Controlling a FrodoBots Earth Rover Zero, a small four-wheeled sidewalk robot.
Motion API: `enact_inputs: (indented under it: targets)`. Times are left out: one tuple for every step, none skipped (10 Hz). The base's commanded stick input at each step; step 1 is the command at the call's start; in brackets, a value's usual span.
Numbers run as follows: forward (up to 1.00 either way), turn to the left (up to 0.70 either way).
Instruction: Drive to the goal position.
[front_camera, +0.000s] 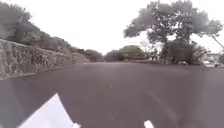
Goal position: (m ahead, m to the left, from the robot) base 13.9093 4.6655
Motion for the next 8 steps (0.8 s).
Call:
enact_inputs:
  targets:
    - [0.5, 0.0]
    - [0.5, 0.0]
    - [0.5, 0.0]
    - [0.5, 0.0]
    - [0.5, 0.0]
    - [0.5, -0.5]
    - [0.5, -0.5]
    - [0.5, -0.5]
